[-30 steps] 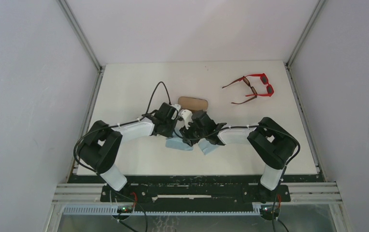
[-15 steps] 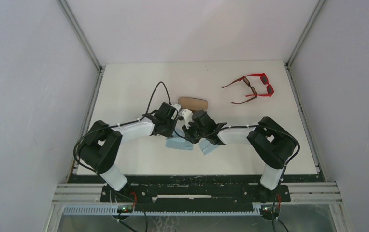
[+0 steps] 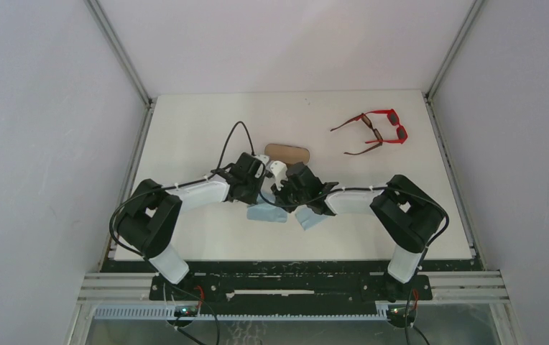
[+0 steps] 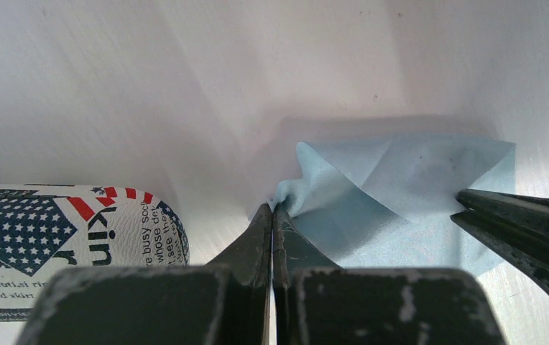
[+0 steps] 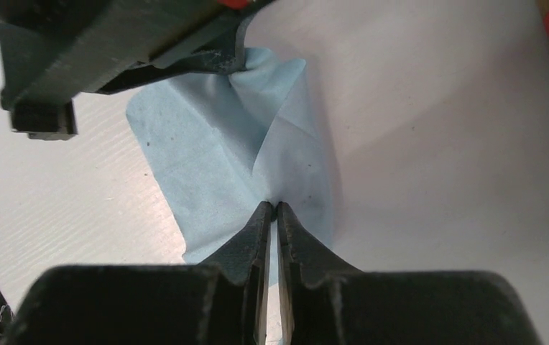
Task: Organize the sunglasses
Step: Fold the glasses cleaning cloth at the center of the board.
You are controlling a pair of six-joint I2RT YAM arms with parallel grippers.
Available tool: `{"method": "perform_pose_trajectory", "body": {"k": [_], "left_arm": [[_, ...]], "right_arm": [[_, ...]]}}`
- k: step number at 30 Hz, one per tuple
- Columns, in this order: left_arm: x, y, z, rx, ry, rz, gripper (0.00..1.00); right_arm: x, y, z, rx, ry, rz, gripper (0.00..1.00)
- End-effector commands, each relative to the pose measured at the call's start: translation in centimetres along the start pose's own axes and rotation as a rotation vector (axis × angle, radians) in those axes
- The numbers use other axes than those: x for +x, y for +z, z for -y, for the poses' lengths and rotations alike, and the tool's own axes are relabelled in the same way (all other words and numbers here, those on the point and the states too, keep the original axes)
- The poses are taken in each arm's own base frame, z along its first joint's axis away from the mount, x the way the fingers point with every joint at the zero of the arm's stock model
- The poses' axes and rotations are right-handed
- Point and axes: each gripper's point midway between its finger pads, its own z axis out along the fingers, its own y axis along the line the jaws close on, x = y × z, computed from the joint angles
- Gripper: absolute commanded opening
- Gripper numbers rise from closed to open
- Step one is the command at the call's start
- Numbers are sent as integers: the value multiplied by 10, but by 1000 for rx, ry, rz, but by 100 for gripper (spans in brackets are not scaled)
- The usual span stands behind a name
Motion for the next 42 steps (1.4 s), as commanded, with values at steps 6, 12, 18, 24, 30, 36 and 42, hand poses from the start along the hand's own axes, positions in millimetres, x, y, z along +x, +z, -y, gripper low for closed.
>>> {"method": "perform_pose_trajectory", "body": {"k": [6,12,18,24,30,36,42], "left_arm": [[-25,-3,2,14,7,61,0],[-26,-3,3,19,7,60,0],[-25,-3,2,16,6,60,0],[-25,-3,3,18,6,61,0],[-25,-4,2,16,11,63,0],[-24,-2,3,18,13,58,0],[-24,-2,2,18,14,59,0]], "right_arm": [[-53,-14,-2,-3,-34,138,12],[-51,-13,-2,-5,-33,133,8],[-50,-9,-2,-6,-33,129,27],[-52,-2,0,-14,-27,122,33],[-48,6,2,-19,-16,99,31],[-42,8,4,-21,-4,78,31],[-36,10,7,-14,9,60,29]]}}
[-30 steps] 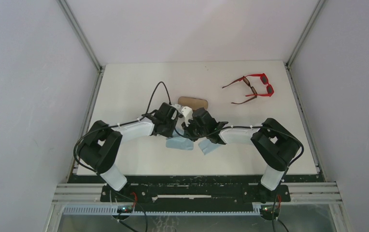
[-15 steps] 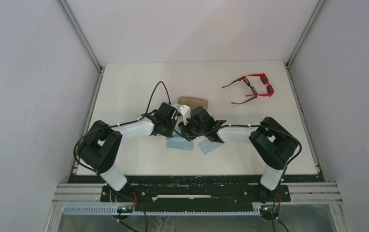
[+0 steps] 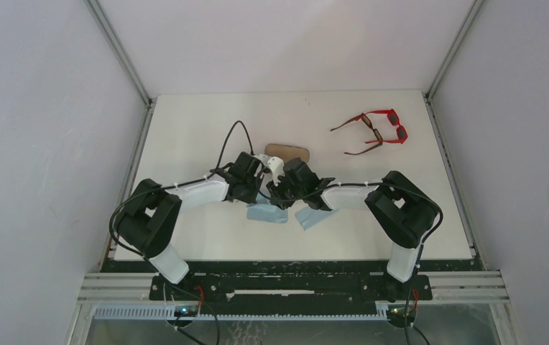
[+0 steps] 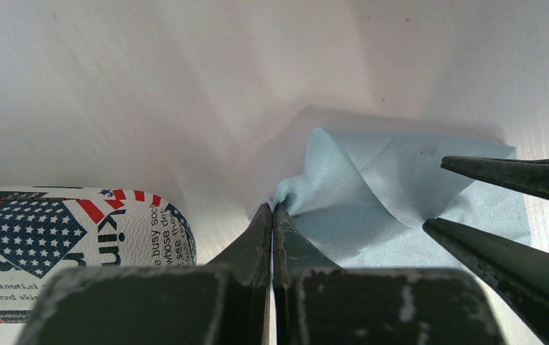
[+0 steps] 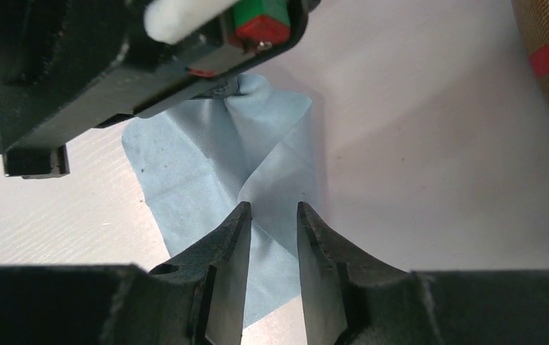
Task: Organize the sunglasses
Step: Fold the glasses cleaning cloth at the center of the board.
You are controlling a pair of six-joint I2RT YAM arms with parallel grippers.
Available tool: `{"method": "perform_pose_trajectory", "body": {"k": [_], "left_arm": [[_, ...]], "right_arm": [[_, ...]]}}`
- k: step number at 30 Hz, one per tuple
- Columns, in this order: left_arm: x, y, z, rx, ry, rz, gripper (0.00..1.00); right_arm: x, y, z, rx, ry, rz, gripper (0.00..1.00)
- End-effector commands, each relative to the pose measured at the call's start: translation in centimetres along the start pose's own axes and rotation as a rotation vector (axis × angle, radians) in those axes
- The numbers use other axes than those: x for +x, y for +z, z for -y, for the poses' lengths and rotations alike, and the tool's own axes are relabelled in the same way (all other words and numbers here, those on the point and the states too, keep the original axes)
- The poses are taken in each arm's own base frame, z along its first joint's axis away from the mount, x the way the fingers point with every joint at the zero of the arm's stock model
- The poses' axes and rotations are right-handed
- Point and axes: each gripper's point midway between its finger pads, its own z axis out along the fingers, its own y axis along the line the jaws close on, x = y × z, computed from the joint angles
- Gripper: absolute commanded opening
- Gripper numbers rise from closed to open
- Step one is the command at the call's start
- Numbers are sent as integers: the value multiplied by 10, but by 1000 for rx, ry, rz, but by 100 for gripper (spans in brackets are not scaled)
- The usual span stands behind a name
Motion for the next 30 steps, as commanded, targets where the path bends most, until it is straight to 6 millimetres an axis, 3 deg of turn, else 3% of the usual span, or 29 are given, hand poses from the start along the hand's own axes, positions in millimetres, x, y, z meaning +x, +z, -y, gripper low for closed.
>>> {"method": "perform_pose_trajectory", "body": {"k": [1,14,30], "left_arm": [[-23,-2,5,19,14,55,0],[-23,-4,5,19,14,58,0],[-28,-15,5,27,13,100,0]], "right_arm": [[-19,2,2,-4,5,38,28],[-24,-2,5,3,18,52,0],[-38,-21,3,14,6,87,0]]}}
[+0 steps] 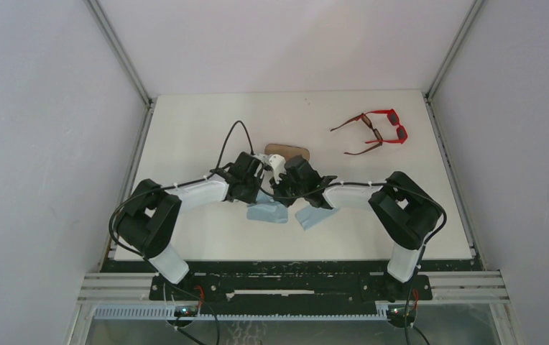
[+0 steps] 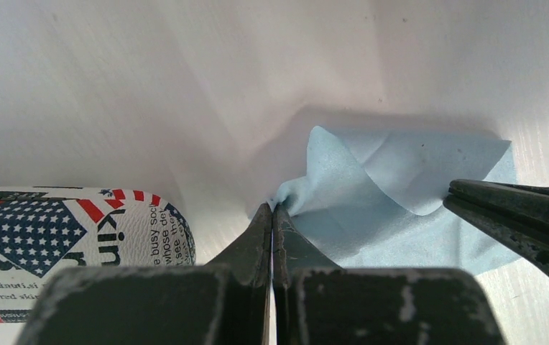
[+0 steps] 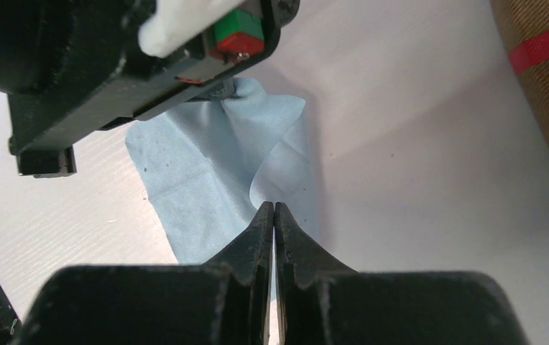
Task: Organize the sunglasses
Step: Fold the glasses cleaning cloth at the center of the board.
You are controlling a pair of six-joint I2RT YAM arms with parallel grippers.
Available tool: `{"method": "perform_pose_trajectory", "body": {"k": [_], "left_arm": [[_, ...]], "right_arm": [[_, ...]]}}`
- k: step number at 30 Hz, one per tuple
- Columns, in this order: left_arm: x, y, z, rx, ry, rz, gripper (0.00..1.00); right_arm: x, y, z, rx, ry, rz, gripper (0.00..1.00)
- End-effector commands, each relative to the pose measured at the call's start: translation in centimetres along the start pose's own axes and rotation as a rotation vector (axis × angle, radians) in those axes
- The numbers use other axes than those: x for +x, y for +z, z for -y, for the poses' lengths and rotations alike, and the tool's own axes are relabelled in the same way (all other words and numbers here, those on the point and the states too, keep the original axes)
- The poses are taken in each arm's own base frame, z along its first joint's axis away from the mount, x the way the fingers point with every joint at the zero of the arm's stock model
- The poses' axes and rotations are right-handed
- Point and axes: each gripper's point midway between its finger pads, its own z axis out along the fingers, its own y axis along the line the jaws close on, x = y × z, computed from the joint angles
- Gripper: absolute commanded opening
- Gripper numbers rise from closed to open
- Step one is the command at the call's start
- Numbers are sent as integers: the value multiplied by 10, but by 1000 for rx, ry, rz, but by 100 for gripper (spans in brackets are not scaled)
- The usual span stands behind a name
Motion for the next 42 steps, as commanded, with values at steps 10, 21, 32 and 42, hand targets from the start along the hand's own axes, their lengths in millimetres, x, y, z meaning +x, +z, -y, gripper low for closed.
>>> {"method": "perform_pose_trajectory", "body": {"k": [10,21,32,42], "left_arm": [[-22,-25,6,48,15,127,0],[-7,-33,6,33,11,137,0],[-5,-41,8,30,16,174,1],[-40,-49,-1,-38,74,256,0]], "right_arm": [[-33,-29,-6,-9,-24,106,0],[-23,-37,-12,-47,-43,94,0],[-15,-41,-23,-105,-59,73,0],[-16,-43,-18,-91,-34,88,0]]}}
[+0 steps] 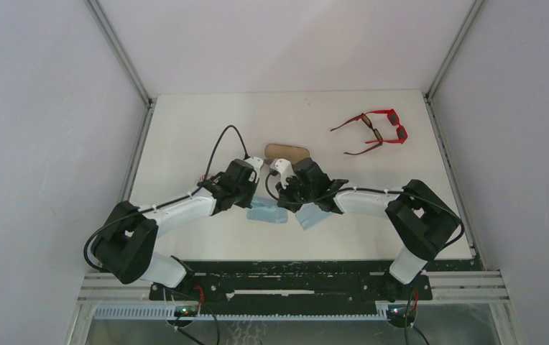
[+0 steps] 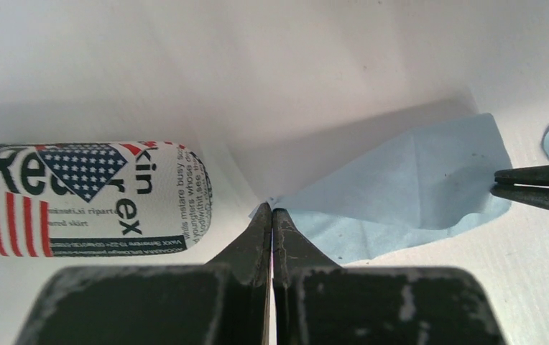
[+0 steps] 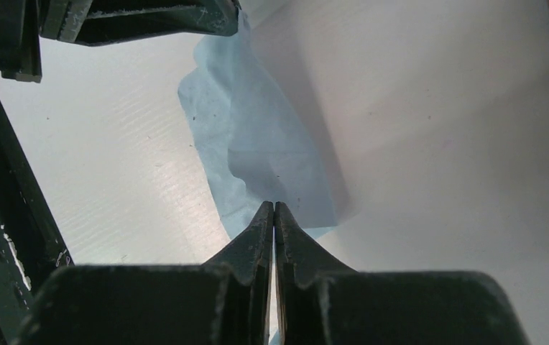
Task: Organize the sunglasses
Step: Fold the glasses cleaning cloth at the center of the board.
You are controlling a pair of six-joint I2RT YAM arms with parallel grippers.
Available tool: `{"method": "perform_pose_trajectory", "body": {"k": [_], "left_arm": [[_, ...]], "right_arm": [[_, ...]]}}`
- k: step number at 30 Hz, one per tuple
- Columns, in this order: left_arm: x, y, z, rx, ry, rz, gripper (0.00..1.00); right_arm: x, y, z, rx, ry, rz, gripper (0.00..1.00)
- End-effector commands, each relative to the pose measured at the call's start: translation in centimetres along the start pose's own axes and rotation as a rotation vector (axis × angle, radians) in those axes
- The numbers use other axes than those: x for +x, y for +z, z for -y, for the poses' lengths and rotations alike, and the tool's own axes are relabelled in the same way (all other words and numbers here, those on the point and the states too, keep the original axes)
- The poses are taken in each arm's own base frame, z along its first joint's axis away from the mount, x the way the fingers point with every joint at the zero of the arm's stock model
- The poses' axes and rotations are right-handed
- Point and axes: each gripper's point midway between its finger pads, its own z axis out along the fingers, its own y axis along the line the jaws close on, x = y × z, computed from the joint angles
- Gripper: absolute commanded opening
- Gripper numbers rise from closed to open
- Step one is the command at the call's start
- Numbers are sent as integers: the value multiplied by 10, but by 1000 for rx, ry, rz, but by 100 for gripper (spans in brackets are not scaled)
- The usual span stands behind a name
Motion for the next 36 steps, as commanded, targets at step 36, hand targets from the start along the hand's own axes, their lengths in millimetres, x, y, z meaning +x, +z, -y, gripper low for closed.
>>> {"method": "perform_pose_trajectory", "body": {"k": [36], "left_arm": [[-54,16,18,75,133,180,0]], "right_arm": [[-18,-24,19,33,36,98,0]]}}
